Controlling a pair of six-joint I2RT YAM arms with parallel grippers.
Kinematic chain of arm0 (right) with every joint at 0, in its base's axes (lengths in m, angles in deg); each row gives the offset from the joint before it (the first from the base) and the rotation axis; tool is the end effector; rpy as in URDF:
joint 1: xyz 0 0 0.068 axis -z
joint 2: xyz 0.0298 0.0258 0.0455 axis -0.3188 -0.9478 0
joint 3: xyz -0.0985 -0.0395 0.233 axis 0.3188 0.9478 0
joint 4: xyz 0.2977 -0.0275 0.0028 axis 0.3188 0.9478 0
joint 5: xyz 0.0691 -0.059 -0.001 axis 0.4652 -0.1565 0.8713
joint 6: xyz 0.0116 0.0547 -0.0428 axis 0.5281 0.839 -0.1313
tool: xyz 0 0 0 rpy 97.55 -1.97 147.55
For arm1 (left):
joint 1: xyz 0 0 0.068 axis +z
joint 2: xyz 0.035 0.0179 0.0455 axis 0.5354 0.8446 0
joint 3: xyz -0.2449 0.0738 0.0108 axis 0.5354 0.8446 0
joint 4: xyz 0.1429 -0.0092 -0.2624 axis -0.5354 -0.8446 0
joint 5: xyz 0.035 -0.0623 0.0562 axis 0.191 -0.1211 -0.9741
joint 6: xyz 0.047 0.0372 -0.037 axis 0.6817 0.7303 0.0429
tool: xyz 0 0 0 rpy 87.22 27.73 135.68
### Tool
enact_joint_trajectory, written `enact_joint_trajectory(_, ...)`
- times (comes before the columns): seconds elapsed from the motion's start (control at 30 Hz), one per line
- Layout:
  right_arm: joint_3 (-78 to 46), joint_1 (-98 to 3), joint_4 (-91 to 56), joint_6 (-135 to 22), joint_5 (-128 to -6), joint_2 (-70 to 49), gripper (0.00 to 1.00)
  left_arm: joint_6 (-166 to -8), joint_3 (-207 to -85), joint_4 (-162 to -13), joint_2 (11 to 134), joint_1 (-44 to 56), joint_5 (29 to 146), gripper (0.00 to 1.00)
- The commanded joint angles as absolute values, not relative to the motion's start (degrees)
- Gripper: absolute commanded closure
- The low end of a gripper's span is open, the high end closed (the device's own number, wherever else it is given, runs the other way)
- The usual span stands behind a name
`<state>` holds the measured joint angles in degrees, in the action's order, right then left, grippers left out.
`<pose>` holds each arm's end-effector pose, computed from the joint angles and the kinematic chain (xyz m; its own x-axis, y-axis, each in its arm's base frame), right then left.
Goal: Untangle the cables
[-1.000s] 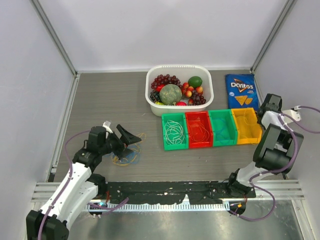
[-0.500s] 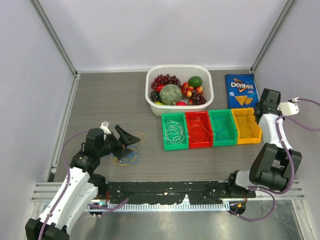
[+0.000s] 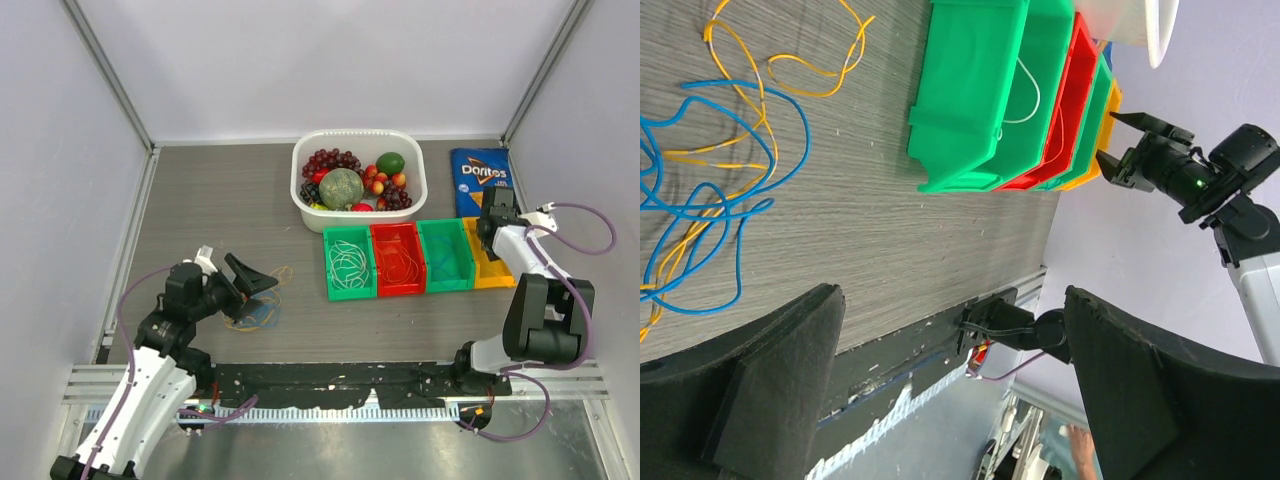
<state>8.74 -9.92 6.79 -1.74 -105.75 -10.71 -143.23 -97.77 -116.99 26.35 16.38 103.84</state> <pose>0.3206 -0.0791 0.1615 -0.0175 0.7644 -0.6445 0.9169 0.2693 0.2945 0.1849 -0.0782 0.2001 -0.7398 -0.6646 -0.1050 -0.2598 0.4260 -0.8666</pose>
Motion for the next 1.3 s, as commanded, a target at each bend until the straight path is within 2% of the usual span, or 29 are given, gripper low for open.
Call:
enact_joint_trajectory(0.0, 7.5, -9.5, 6.2, 3.7, -112.8, -13.4, 0.35, -143.7, -97.9, -118.6, 24.6, 16.6, 103.3, 0.05)
enact_joint_trajectory(0.3, 9.3, -9.5, 5.2, 5.2, -115.2, -16.2, 0.34, -144.3, -97.6, -119.3, 24.2, 16.6, 102.8, 0.05)
enact_joint_trajectory(0.57, 11.6, -9.4, -2.0, -2.2, -120.4, -16.0, 0.34, -144.2, -97.2, -118.7, 24.5, 16.6, 102.8, 0.05)
enact_joint_trajectory(0.63, 12.8, -9.6, -4.8, -2.9, -120.4, -16.1, 0.39, -144.1, -97.0, -118.6, 24.7, 16.6, 102.9, 0.05)
enact_joint_trajectory(0.67, 13.1, -9.5, -5.4, -3.2, -119.6, -16.0, 0.45, -144.2, -97.0, -118.5, 24.9, 16.6, 103.0, 0.05)
enact_joint_trajectory(0.73, 12.9, -10.0, -5.0, -3.0, -119.5, -15.9, 0.58, -143.8, -97.0, -118.6, 24.9, 16.6, 103.1, 0.05)
enact_joint_trajectory(0.83, 12.9, -11.6, -3.1, -2.5, -122.0, -13.3, 0.87, -143.8, -96.9, -118.6, 24.6, 16.6, 103.0, 0.05)
enact_joint_trajectory(0.9, 12.6, -12.0, -0.8, -2.2, -122.4, -10.3, 0.97, -144.0, -96.7, -118.6, 24.3, 16.6, 103.1, 0.05)
enact_joint_trajectory(1.03, 10.7, -15.3, 3.8, -3.1, -126.1, -2.9, 0.99, -144.3, -96.3, -118.6, 23.6, 16.6, 103.5, 0.05)
enact_joint_trajectory(1.27, 6.4, -21.4, 5.6, -7.4, -124.7, 7.9, 0.99, -144.3, -96.7, -120.9, 20.1, 16.6, 103.0, 0.05)
